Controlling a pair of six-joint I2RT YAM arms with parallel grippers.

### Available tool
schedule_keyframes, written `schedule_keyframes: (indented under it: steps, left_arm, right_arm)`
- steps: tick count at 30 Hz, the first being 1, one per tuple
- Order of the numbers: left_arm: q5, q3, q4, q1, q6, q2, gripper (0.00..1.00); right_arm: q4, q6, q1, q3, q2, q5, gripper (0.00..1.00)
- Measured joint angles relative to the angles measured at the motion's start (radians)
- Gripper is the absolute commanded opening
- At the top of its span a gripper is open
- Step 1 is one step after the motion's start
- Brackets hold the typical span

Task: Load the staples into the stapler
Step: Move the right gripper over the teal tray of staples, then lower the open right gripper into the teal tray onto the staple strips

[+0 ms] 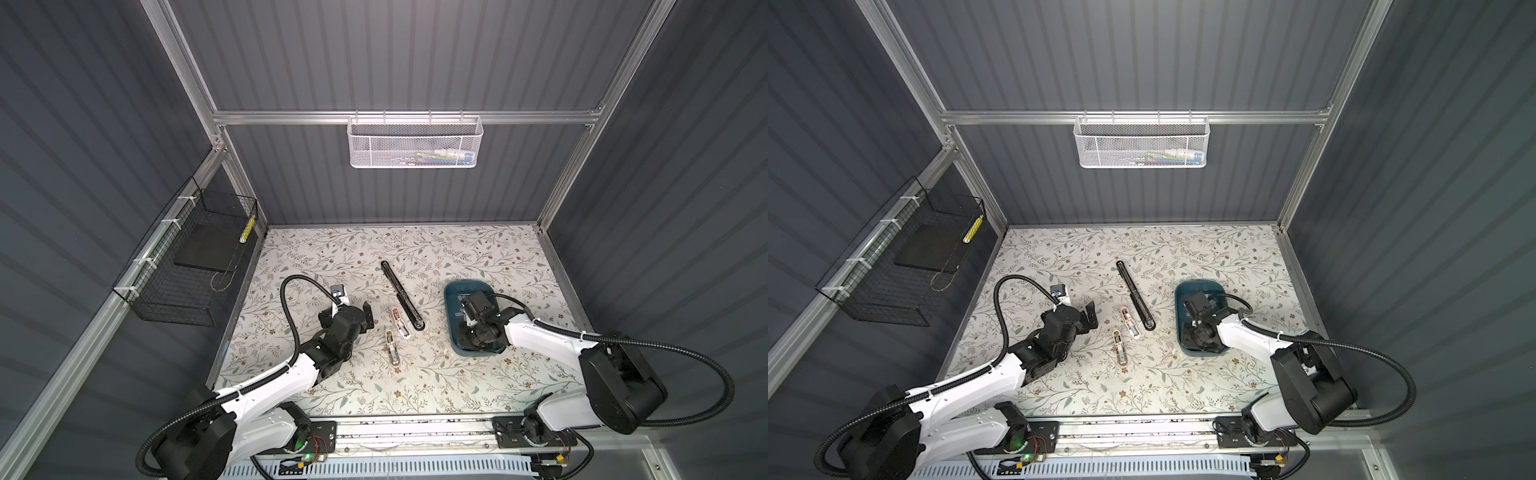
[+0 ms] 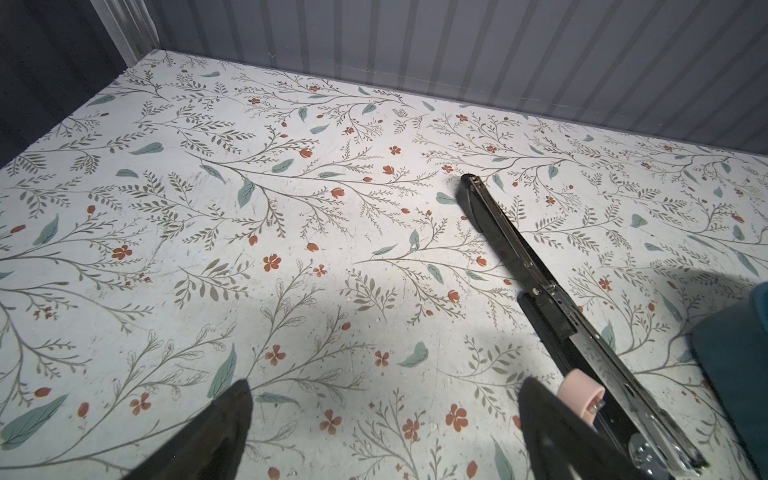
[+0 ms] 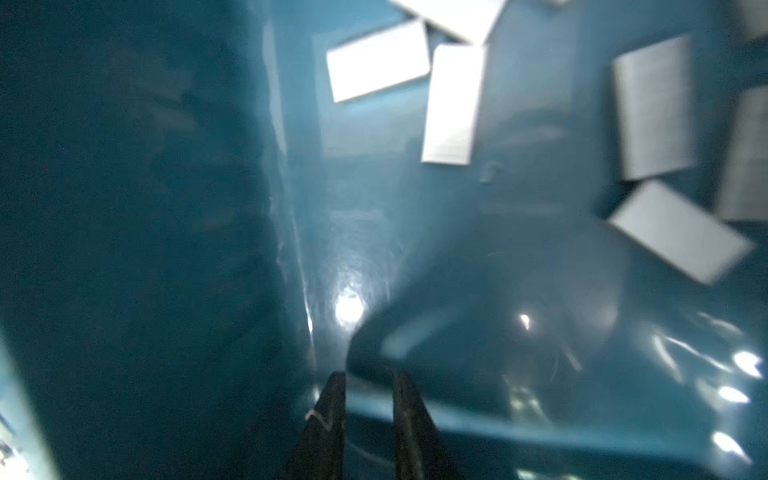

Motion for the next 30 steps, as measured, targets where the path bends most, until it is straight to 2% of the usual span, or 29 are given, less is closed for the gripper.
schedule_keyframes:
  steps: [14, 20, 24, 27, 30]
  left_arm:
    - [0.015, 0.019, -0.013, 0.000, 0.000, 0.040, 1.00]
    - [0.018, 0.026, -0.018, 0.000, -0.005, 0.043, 1.00]
    - [0.019, 0.026, -0.018, 0.000, -0.012, 0.042, 1.00]
    - [0.023, 0.026, -0.018, 0.000, -0.019, 0.035, 1.00]
    - [0.027, 0.026, -0.018, 0.000, -0.026, 0.023, 1.00]
  right_arm:
    - [0.059, 0.177, 0.236, -0.072, -0.077, 0.005, 0.27]
    - [0.061, 0.221, 0.294, -0.071, -0.097, 0.034, 0.34]
    - [-0.012, 0.210, 0.295, -0.016, -0.126, 0.142, 0.41]
    - [-0.050, 0.188, 0.295, 0.045, -0.174, 0.262, 0.52]
    - [-0.026, 0.168, 0.280, 0.071, -0.226, 0.371, 0.51]
